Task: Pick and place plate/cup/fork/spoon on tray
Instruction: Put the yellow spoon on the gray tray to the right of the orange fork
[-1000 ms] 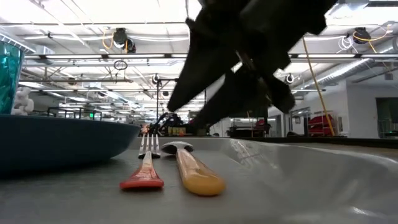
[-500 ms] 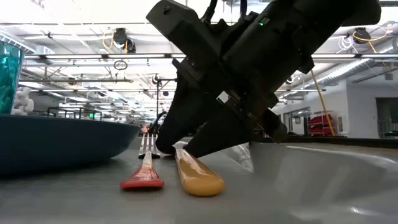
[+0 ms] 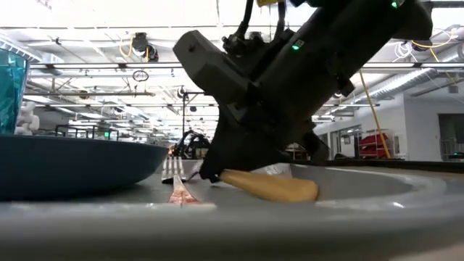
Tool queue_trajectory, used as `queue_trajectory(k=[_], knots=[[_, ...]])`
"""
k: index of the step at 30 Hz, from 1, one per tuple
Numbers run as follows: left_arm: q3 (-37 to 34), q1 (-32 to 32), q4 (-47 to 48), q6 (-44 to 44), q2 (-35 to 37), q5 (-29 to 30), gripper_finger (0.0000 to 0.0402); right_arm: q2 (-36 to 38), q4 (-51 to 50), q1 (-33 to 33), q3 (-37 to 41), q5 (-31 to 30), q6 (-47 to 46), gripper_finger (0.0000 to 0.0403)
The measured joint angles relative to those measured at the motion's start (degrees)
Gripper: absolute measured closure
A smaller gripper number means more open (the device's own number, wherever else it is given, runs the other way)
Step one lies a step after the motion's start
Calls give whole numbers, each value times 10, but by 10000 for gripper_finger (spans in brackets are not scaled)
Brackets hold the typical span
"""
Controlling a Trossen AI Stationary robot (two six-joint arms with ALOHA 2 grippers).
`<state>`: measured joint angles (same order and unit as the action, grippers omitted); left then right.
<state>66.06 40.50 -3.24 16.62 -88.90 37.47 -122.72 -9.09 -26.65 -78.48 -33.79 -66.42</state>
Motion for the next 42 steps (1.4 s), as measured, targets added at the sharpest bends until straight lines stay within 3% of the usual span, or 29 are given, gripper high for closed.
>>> queue_trajectory(k=[4, 17, 21, 25, 35, 42], knots=[[0, 0, 0, 0, 0, -1, 158, 4, 17, 0, 0, -5, 35, 396], [0, 1, 2, 0, 0, -4, 158, 79, -39, -12, 2, -29, 72, 402], [0, 1, 1, 1, 0, -4, 158, 97, -96, -27, 1, -79, 33, 403], [0, -1, -2, 1, 0, -4, 158, 91, -158, -32, 1, -86, -29, 403], [0, -7, -3, 13, 0, -4, 158, 77, -126, -32, 4, -99, -42, 397], [0, -7, -3, 12, 0, -4, 158, 77, -179, -29, 4, -100, -77, 386]])
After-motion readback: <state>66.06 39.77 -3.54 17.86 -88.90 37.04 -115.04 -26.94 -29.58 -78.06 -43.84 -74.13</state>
